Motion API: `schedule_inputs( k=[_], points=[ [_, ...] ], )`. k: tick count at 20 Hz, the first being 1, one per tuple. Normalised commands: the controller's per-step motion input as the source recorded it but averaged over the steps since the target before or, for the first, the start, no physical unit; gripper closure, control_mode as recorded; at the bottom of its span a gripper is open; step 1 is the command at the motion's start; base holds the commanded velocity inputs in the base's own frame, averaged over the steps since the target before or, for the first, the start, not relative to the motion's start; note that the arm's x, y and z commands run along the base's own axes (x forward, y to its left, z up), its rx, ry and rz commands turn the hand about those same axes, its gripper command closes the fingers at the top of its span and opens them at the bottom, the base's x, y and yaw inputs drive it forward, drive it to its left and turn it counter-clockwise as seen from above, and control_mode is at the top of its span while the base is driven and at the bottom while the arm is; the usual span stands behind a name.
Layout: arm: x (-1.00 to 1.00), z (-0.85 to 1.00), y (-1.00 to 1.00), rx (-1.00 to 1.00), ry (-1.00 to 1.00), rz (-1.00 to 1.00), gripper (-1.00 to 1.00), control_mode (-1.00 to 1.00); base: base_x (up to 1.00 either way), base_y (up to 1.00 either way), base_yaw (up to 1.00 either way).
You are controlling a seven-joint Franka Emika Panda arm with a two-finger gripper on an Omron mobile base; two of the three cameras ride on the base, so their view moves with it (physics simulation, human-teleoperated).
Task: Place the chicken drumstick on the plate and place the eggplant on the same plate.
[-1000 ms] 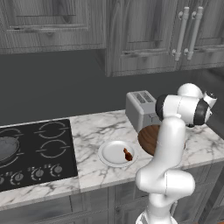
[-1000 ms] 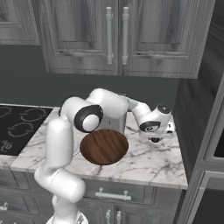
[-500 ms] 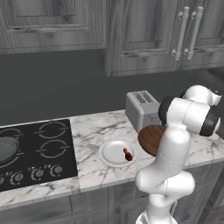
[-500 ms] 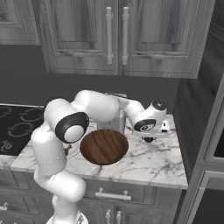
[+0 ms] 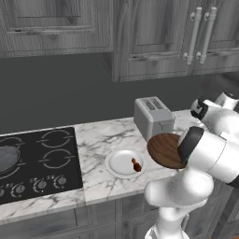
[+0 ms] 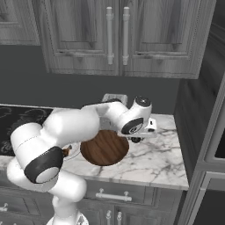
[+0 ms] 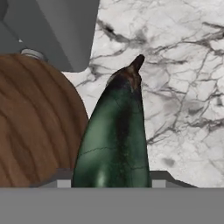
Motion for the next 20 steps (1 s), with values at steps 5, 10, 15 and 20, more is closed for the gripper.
schedule_inputs(
  k=[5,10,15,20],
  points=[
    [-0.84,0.12,0.95,-0.08,0.02,-0.05,1.00,-1.00,0.00,0.00,0.00],
    [-0.83,0.12,1.00,-0.04,0.02,-0.02,1.00,-1.00,0.00,0.00,0.00],
    [-0.27,0.25,1.00,0.00,0.01,0.00,1.00,-1.00,0.00,0.00,0.00],
    [-0.06,0.38,1.00,0.02,0.00,0.00,1.00,-1.00,0.00,0.00,0.00]
  ],
)
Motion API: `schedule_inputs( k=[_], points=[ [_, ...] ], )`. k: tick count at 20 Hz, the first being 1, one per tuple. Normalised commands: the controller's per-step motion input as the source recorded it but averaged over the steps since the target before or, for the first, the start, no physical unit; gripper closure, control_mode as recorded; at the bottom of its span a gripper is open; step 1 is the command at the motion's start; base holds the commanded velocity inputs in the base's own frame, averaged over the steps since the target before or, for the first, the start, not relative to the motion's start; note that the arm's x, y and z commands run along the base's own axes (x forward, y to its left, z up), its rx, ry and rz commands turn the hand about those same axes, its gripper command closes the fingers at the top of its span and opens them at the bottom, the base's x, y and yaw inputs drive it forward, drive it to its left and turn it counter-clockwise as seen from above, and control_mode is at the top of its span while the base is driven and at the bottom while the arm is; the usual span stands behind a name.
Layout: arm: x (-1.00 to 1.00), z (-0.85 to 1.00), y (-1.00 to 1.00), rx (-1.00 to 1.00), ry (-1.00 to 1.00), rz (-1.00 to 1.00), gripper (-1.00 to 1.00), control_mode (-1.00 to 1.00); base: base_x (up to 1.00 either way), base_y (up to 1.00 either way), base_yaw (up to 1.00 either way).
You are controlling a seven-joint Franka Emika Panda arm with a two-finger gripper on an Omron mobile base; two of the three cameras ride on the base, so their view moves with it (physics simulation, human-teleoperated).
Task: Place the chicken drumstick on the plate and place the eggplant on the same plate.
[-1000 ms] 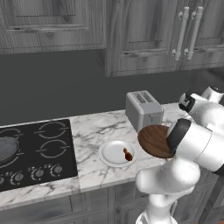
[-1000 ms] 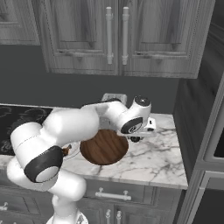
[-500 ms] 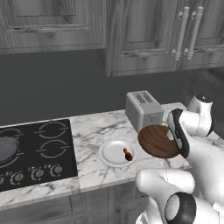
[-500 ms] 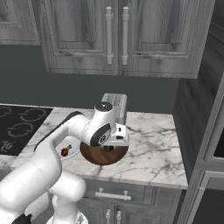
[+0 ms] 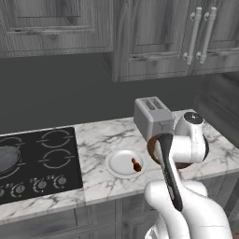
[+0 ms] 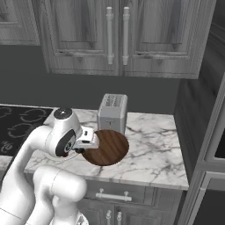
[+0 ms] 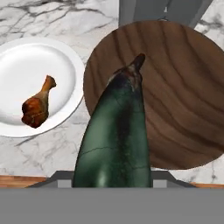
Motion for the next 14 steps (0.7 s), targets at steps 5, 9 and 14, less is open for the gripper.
schedule_inputs(
  k=[5,9,14],
  points=[
    [0.00,0.52,1.00,0.00,0.08,0.01,1.00,-1.00,0.00,0.00,0.00],
    [0.00,0.38,0.99,0.00,0.13,0.01,1.00,-1.00,0.00,0.00,0.00],
    [0.01,-0.17,0.54,0.03,0.05,0.00,1.00,-1.00,0.00,0.00,0.00]
  ],
)
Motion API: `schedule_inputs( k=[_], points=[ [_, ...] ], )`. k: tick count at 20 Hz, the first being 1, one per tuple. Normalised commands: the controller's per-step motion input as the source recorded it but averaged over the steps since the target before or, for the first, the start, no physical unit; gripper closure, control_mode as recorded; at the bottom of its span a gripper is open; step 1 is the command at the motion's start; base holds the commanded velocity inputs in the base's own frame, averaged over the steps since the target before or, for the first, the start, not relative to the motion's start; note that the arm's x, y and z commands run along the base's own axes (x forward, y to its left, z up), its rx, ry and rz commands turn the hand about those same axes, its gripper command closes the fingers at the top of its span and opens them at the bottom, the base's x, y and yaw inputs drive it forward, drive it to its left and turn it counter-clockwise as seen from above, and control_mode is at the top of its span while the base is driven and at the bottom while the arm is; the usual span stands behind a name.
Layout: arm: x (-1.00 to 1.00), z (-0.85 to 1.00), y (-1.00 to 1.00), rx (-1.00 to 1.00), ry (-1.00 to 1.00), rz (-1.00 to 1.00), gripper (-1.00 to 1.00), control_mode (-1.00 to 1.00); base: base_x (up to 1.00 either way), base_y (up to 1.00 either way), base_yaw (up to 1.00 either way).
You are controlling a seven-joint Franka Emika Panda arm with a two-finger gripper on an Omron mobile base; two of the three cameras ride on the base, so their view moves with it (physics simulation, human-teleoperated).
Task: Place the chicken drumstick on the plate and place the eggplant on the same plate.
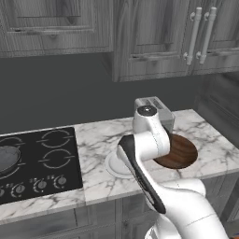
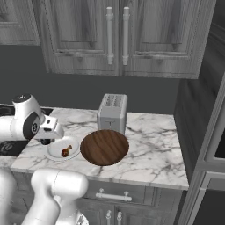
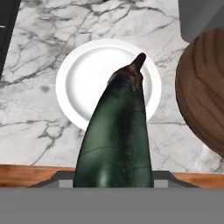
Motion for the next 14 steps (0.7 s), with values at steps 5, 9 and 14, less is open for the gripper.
schedule_inputs(
  k=[5,9,14],
  points=[
    [0.44,-0.25,0.14,0.06,0.00,0.00,1.00,-1.00,0.00,0.00,0.00],
    [0.61,-0.32,0.06,0.03,0.00,0.00,1.00,-1.00,0.00,0.00,0.00],
    [0.36,-0.53,0.12,0.00,0.00,0.00,1.00,-1.00,0.00,0.00,0.00]
  ],
)
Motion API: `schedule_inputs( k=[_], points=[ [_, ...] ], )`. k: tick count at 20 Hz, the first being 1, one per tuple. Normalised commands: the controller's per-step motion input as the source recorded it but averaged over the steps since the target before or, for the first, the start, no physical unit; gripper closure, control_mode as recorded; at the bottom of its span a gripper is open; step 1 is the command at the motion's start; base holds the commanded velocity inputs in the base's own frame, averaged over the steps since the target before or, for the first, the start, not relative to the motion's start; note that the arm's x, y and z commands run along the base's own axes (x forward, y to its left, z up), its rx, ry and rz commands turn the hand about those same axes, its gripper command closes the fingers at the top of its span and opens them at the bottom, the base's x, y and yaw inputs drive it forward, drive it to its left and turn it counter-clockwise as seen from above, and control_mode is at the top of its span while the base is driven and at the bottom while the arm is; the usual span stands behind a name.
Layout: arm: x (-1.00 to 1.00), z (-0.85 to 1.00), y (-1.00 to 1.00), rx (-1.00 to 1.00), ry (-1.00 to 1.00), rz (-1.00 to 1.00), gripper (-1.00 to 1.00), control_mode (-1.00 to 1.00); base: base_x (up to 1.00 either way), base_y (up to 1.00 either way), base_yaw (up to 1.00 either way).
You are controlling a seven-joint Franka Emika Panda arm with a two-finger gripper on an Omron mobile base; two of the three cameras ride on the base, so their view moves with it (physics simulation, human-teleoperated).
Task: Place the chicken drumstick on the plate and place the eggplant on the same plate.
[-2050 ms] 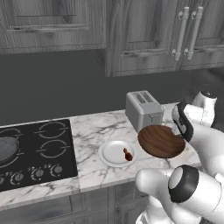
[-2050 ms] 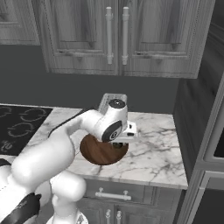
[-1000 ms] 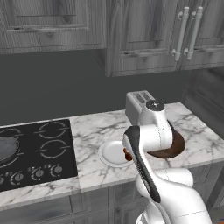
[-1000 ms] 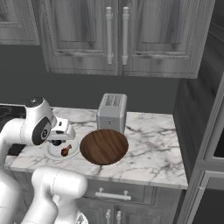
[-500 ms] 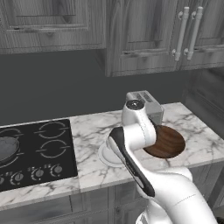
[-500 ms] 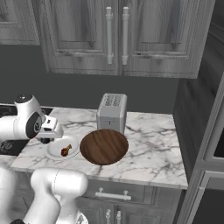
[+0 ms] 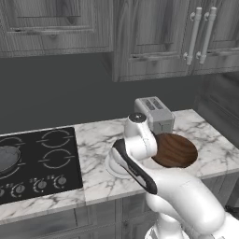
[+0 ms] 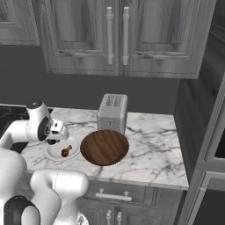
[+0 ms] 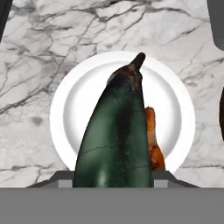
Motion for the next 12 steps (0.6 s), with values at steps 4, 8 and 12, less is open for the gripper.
schedule_inputs(
  k=[4,8,12],
  points=[
    [0.35,-0.54,0.20,0.00,0.00,0.00,1.00,-1.00,0.00,0.00,0.00],
    [0.32,-0.26,0.14,0.00,0.00,0.00,1.00,-1.00,0.00,0.00,0.00],
    [0.29,-0.19,0.13,0.00,0.00,0.00,1.00,-1.00,0.00,0.00,0.00]
  ],
)
